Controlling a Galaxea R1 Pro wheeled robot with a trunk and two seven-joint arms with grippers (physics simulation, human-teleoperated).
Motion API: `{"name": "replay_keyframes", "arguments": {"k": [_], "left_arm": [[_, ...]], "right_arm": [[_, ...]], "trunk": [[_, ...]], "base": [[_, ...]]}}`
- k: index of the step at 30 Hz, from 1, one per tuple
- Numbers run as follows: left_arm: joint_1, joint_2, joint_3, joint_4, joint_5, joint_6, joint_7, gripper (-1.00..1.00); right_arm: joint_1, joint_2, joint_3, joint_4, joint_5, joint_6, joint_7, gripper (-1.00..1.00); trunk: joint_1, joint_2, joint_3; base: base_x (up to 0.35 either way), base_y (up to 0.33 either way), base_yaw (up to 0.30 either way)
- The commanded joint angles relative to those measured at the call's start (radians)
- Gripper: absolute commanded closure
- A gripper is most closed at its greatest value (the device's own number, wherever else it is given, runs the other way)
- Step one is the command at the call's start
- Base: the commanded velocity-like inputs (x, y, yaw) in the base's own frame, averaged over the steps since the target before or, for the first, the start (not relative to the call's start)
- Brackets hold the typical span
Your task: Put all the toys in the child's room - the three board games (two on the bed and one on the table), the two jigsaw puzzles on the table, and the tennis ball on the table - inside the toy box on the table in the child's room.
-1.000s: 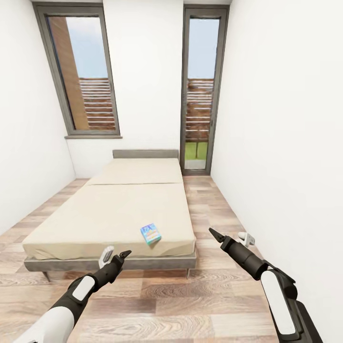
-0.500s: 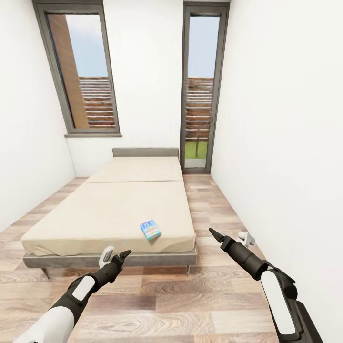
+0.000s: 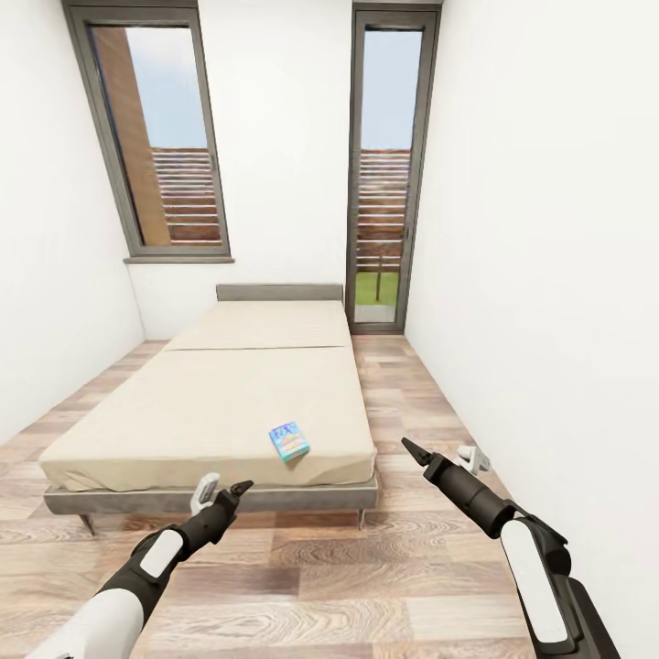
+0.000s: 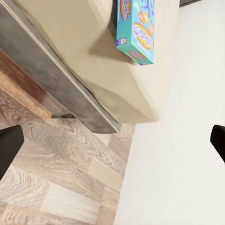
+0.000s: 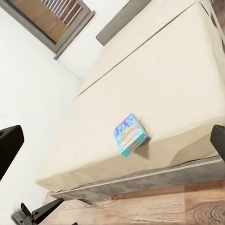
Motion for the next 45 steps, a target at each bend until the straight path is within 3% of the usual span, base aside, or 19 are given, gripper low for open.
{"name": "replay_keyframes", "arguments": {"k": [1, 12, 34, 45], "left_arm": [[-0.001, -0.003, 0.005, 0.000, 0.005, 0.009, -0.002, -1.00], [-0.001, -0.016, 0.003, -0.001, 0.003, 0.009, -0.001, -1.00], [-0.001, -0.016, 0.002, -0.001, 0.001, 0.009, -0.002, -1.00], [-0.001, -0.016, 0.003, -0.001, 0.004, 0.009, -0.001, -1.00]], "right_arm": [[-0.001, 0.001, -0.002, -0.001, -0.003, 0.007, 0.003, -1.00], [-0.001, 0.001, -0.003, -0.001, -0.003, 0.007, 0.005, -1.00], [-0.001, 0.001, -0.001, 0.000, -0.003, 0.004, 0.008, -1.00], [-0.001, 0.001, -0.001, 0.000, -0.004, 0.005, 0.008, -1.00]], "trunk": [[0.000, 0.000, -0.001], [0.000, 0.000, -0.001], [0.000, 0.000, -0.001], [0.000, 0.000, -0.001]], "base": [[0.073, -0.117, 0.000], [0.107, -0.143, 0.000], [0.191, -0.037, 0.000], [0.045, 0.000, 0.000]]}}
